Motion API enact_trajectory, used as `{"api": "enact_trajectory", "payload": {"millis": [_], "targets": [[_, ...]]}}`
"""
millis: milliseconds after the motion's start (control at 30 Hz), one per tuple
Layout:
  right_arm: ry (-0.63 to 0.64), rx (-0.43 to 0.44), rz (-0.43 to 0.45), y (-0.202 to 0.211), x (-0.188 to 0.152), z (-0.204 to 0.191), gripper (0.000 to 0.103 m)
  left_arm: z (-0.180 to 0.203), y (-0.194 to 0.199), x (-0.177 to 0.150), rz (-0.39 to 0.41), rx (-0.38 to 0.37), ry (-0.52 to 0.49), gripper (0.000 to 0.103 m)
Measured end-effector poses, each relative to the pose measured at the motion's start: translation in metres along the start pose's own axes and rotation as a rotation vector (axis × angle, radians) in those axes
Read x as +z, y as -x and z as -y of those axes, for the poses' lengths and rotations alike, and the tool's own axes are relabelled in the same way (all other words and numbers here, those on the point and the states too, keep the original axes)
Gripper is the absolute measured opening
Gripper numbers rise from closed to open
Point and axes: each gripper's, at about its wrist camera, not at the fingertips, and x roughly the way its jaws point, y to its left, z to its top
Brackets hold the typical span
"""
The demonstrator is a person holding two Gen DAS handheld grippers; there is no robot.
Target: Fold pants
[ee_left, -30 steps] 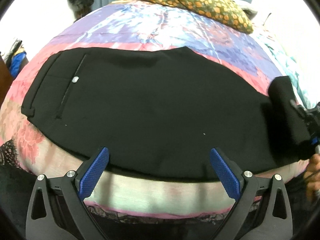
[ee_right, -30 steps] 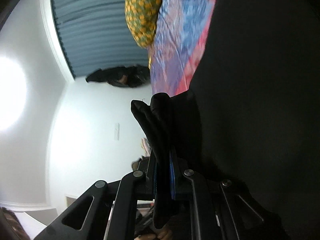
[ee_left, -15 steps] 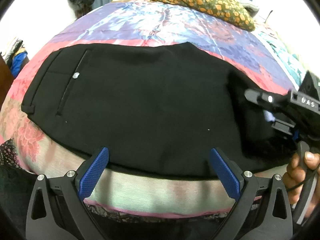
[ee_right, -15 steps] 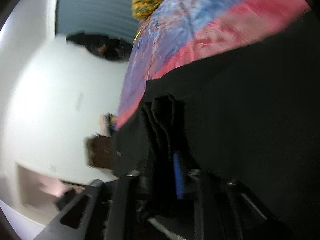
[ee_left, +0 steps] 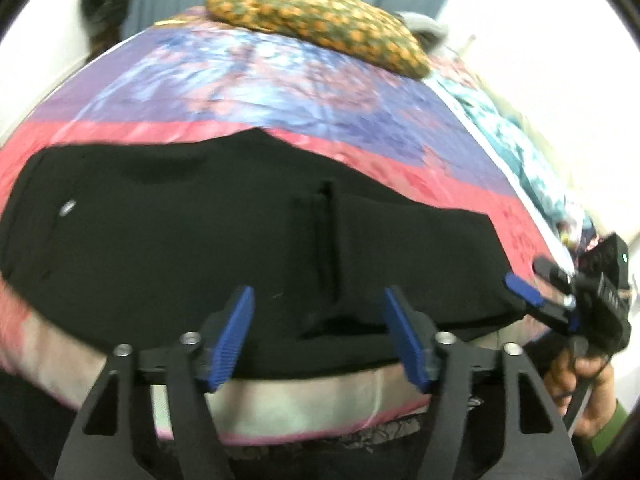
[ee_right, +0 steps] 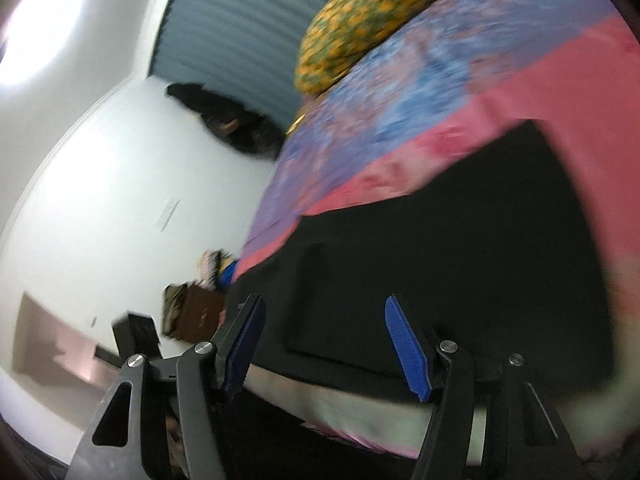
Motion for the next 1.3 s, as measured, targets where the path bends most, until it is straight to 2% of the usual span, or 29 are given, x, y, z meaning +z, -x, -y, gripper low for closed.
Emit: {"api": "enact_trajectory", "payload": {"millis": [67,100,133,167,200,233,267,333,367,400,433,467,500,567,667,767,800,833,900,933,1000,1067,1133,1200,1300], "targets": [[-0.036,-0.051,0.03,0.017,-0.006,0.016,0.063,0.019,-0.013,0.007,0.009,0.01,-0.051,0.065],[-0.066,-0.075,0.04,0.025,-0.007,0.025,0.063,0.026,-0.021,0.01,0.005,0.033,-0.076,0.065],[-0.092,-0.078,0.055,0.031,-0.004,0.031,0.063,0.031,-0.033,0.011,-0.01,0.086,-0.098,0.061],[-0.101,-0.066,0.073,0.037,0.0,0.033,0.063,0.032,-0.045,0.011,-0.037,0.142,-0.107,0.046],[-0.107,-0.044,0.103,0.042,0.006,0.036,0.063,0.029,-0.06,0.009,-0.091,0.189,-0.098,0.037],[-0.111,-0.027,0.12,0.05,0.01,0.037,0.063,0.023,-0.069,0.006,-0.13,0.198,-0.076,0.036],[-0.118,-0.001,0.134,0.054,0.013,0.035,0.063,0.016,-0.074,0.001,-0.14,0.193,-0.037,0.039],[-0.162,0.1,0.127,0.053,0.023,0.048,0.063,0.01,-0.071,-0.002,-0.114,0.192,-0.014,0.046],[-0.188,0.106,0.101,0.045,0.026,0.053,0.063,0.009,-0.07,-0.002,-0.115,0.19,-0.018,0.046],[-0.235,0.049,0.042,0.035,0.026,0.067,0.063,0.01,-0.07,-0.002,-0.117,0.193,-0.025,0.046],[-0.276,-0.031,-0.019,0.027,0.026,0.081,0.048,0.011,-0.071,-0.002,-0.121,0.196,-0.032,0.047],[-0.313,-0.091,-0.077,0.019,0.025,0.095,0.017,0.011,-0.071,-0.002,-0.121,0.202,-0.037,0.047],[-0.318,-0.116,-0.087,0.019,0.026,0.099,0.009,0.011,-0.071,-0.003,-0.121,0.203,-0.04,0.047],[-0.301,-0.115,-0.1,0.023,0.039,0.096,0.012,0.01,-0.067,-0.005,-0.119,0.199,-0.044,0.047],[-0.192,-0.128,-0.051,0.033,0.075,0.072,0.012,0.014,-0.068,-0.007,-0.109,0.199,-0.048,0.047],[-0.135,-0.153,-0.027,0.021,0.111,0.06,0.012,0.017,-0.07,-0.007,-0.106,0.211,-0.056,0.048],[-0.12,-0.183,-0.05,0.009,0.12,0.064,0.012,0.017,-0.069,-0.008,-0.106,0.212,-0.058,0.048],[-0.116,-0.254,-0.094,-0.005,0.125,0.072,0.012,0.016,-0.069,-0.008,-0.106,0.208,-0.055,0.048],[-0.142,-0.366,-0.179,-0.029,0.125,0.094,0.007,0.015,-0.069,-0.007,-0.106,0.198,-0.048,0.05],[-0.153,-0.372,-0.184,-0.032,0.126,0.098,0.0,0.014,-0.069,-0.008,-0.107,0.195,-0.047,0.051],[-0.139,-0.371,-0.148,-0.027,0.127,0.092,0.001,0.014,-0.069,-0.008,-0.105,0.191,-0.048,0.051],[-0.071,-0.395,-0.11,-0.013,0.124,0.072,0.01,0.014,-0.068,-0.009,-0.1,0.185,-0.048,0.051],[0.029,-0.392,-0.106,0.001,0.111,0.045,0.01,0.014,-0.068,-0.01,-0.095,0.185,-0.048,0.051],[0.105,-0.413,-0.127,0.008,0.09,0.028,0.01,0.014,-0.068,-0.011,-0.091,0.184,-0.049,0.052],[0.203,-0.498,-0.237,-0.008,0.049,0.027,0.011,0.013,-0.068,-0.012,-0.086,0.18,-0.05,0.052]]}}
